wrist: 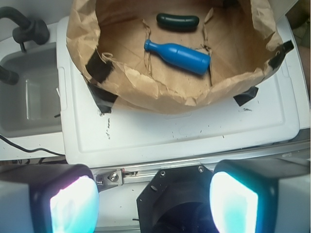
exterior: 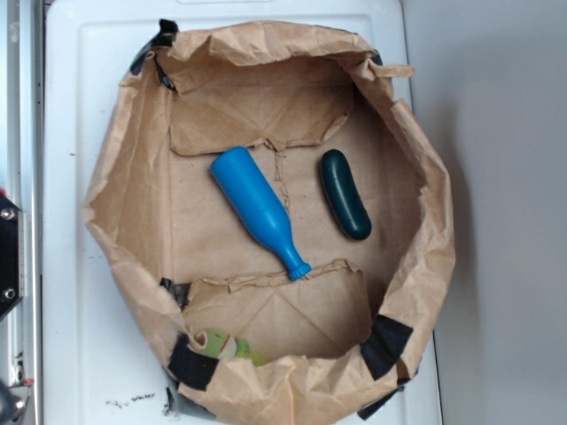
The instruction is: Grab the blue bottle.
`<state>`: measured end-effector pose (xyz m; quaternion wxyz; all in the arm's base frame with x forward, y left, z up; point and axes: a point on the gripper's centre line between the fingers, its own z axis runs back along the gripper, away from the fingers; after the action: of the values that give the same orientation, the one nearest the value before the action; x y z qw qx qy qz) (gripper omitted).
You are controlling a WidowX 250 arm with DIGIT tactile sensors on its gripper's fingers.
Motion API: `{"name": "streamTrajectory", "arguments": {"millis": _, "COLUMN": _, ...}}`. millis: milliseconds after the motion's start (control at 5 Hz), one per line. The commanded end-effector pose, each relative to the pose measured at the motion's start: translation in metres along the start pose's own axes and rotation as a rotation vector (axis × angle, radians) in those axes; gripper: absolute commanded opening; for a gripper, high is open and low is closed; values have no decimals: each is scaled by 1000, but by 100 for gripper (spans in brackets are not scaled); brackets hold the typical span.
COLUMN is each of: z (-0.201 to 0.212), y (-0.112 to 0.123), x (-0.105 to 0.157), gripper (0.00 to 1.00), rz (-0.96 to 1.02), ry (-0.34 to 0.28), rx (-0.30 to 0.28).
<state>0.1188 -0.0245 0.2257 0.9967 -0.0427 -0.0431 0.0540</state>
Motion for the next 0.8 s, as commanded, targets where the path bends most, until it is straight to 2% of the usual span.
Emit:
{"name": "streamTrajectory", "arguments": {"millis": 0, "z": -5, "y": -2, "x": 71, "gripper": 100, "rz": 65, "ry": -37, "rx": -36}}
{"name": "streamTrajectory", "arguments": {"millis": 200, "z": -5, "y": 7, "x": 89, "gripper": 100, "rz": 59, "ry": -64, "rx": -46}}
{"name": "streamTrajectory", "arguments": {"millis": 400, "z": -13, "y": 29, "x": 115, "gripper": 100, "rz": 5, "ry": -99, "rx": -38}}
{"name": "streamTrajectory", "arguments": {"millis": 600, "z": -47, "y": 44, "x": 133, "gripper": 100, "rz": -138, "ry": -37, "rx": -35}}
